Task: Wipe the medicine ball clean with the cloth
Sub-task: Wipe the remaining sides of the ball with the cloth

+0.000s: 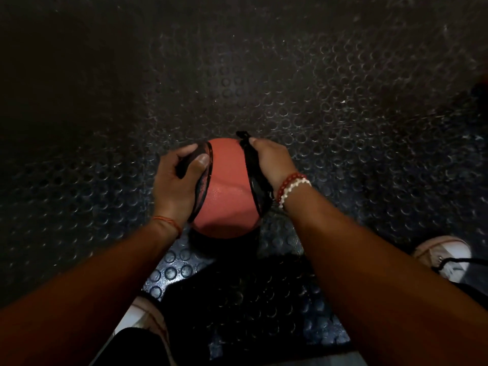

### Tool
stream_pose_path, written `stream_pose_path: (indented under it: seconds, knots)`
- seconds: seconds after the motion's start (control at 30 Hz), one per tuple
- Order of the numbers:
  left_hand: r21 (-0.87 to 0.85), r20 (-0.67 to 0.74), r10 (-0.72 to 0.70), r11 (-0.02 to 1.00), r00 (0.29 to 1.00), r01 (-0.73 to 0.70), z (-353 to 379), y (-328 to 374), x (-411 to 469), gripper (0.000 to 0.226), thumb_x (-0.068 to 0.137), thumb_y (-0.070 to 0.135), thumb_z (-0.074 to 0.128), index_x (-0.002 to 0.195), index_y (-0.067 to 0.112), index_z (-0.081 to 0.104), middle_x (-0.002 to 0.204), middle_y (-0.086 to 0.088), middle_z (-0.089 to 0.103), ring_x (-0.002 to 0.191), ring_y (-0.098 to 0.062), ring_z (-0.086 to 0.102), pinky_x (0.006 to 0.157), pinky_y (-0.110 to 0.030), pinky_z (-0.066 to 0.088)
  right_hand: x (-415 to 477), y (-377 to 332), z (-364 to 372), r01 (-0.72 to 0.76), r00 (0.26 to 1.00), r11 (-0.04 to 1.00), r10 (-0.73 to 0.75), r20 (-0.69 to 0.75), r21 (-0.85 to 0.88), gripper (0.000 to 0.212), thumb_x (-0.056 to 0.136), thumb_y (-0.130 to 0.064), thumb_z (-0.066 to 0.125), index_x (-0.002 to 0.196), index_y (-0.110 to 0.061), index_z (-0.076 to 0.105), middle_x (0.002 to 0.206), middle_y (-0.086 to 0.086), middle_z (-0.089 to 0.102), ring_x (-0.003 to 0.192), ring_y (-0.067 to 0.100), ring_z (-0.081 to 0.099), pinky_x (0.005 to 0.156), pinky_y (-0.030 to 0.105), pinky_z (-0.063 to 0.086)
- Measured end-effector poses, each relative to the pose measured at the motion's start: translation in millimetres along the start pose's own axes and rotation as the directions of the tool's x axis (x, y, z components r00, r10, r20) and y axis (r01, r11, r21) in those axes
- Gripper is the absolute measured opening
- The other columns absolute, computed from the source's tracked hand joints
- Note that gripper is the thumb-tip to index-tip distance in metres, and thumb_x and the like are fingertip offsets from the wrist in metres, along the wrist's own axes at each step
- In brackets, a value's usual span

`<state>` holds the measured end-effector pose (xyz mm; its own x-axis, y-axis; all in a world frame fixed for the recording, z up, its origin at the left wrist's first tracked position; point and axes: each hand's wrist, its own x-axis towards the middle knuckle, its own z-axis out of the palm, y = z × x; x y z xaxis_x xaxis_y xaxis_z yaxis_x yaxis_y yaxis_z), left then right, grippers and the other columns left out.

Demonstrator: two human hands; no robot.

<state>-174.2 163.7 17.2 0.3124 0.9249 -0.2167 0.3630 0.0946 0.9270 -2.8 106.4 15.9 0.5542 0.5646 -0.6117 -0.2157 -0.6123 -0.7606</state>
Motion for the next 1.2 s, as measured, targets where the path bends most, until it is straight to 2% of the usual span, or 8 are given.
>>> stream_pose_path:
  seconds: [0.1, 0.23, 0.43, 0.57, 0.67, 0.87, 0.97, 1.2]
  knots:
    - [0.032, 0.015, 0.007, 0.999, 1.000, -0.008, 2, 1, 0, 0.043, 0.065, 0.060, 0.067, 0.102, 0.038, 0.063, 0.123, 0.001, 0.063, 0.112, -0.007, 0.060, 0.096, -0.018, 0.044, 7, 12, -8, -0.228, 0.974, 0.966, 0.226, 0.035, 0.125, 0.040, 0.095, -0.034, 0.053, 0.121, -0.005, 0.064, 0.127, 0.014, 0.062, 0.114, 0.028, 0.059, 0.103, 0.035, 0.045]
    - [0.036, 0.023, -0.010, 0.999, 1.000, 0.009, 2, 2, 8, 0.045, 0.062, 0.061, 0.068, 0.100, 0.036, 0.064, 0.119, 0.001, 0.065, 0.110, -0.009, 0.061, 0.097, -0.023, 0.046, -35, 28, 3, 0.078, 0.976, 0.970, -0.027, -0.217, 0.228, 0.039, 0.094, -0.022, 0.045, 0.126, -0.009, 0.063, 0.131, 0.009, 0.060, 0.124, 0.020, 0.053, 0.111, 0.032, 0.037]
    - [0.029, 0.036, -0.015, 0.999, 0.999, 0.014, 3, 3, 15, 0.038, 0.064, 0.056, 0.071, 0.095, 0.036, 0.063, 0.118, -0.002, 0.066, 0.109, -0.012, 0.062, 0.095, -0.025, 0.047, -82, 32, 21, 0.359, 0.891, 0.916, -0.393, -0.227, -0.178, 0.048, 0.087, -0.045, 0.043, 0.134, -0.039, 0.053, 0.148, -0.003, 0.036, 0.136, 0.013, 0.036, 0.112, 0.030, 0.030]
    - [0.024, 0.060, -0.005, 1.000, 0.998, 0.003, 1, 0, 12, 0.034, 0.076, 0.037, 0.074, 0.106, 0.023, 0.063, 0.122, -0.007, 0.065, 0.108, -0.009, 0.060, 0.094, -0.020, 0.046, -39, 8, 12, 0.253, 0.940, 0.943, -0.293, -0.176, -0.215, 0.033, 0.093, -0.041, 0.049, 0.121, -0.036, 0.064, 0.125, -0.003, 0.057, 0.110, 0.013, 0.056, 0.102, 0.029, 0.041]
    - [0.002, 0.046, -0.032, 0.999, 0.998, 0.032, 0, -1, 15, 0.044, 0.068, 0.053, 0.071, 0.105, 0.029, 0.064, 0.122, -0.005, 0.065, 0.112, -0.013, 0.062, 0.100, -0.030, 0.047, -13, -2, 6, 0.214, 0.963, 0.974, -0.223, -0.148, -0.080, 0.028, 0.092, -0.030, 0.049, 0.106, -0.023, 0.073, 0.111, -0.003, 0.069, 0.105, 0.017, 0.062, 0.099, 0.035, 0.047]
    - [0.043, 0.047, -0.018, 0.999, 0.999, 0.016, 0, -1, 11, 0.041, 0.067, 0.053, 0.070, 0.102, 0.033, 0.063, 0.122, 0.000, 0.064, 0.112, -0.010, 0.061, 0.101, -0.029, 0.047, -6, 19, -15, -0.092, 0.989, 0.981, 0.110, -0.098, 0.172, 0.038, 0.103, -0.009, 0.031, 0.133, 0.000, 0.051, 0.137, 0.019, 0.053, 0.126, 0.030, 0.048, 0.095, 0.013, 0.036]
    - [0.033, 0.057, -0.015, 0.999, 0.998, 0.013, 3, 2, 15, 0.037, 0.062, 0.058, 0.068, 0.094, 0.040, 0.062, 0.119, 0.000, 0.065, 0.111, -0.012, 0.061, 0.099, -0.029, 0.047, -42, 44, 6, 0.134, 0.961, 0.945, -0.051, -0.272, 0.297, 0.036, 0.099, -0.019, 0.044, 0.128, -0.006, 0.059, 0.131, 0.009, 0.059, 0.119, 0.018, 0.054, 0.096, 0.009, 0.040]
    - [-0.018, 0.067, -0.029, 0.999, 0.997, 0.030, 1, 1, 17, 0.038, 0.063, 0.054, 0.069, 0.096, 0.035, 0.064, 0.119, -0.007, 0.067, 0.110, -0.015, 0.062, 0.102, -0.038, 0.049, -72, 34, 16, 0.370, 0.890, 0.918, -0.395, -0.229, -0.144, 0.044, 0.092, -0.040, 0.045, 0.135, -0.035, 0.053, 0.144, -0.002, 0.041, 0.133, 0.012, 0.040, 0.110, 0.026, 0.030]
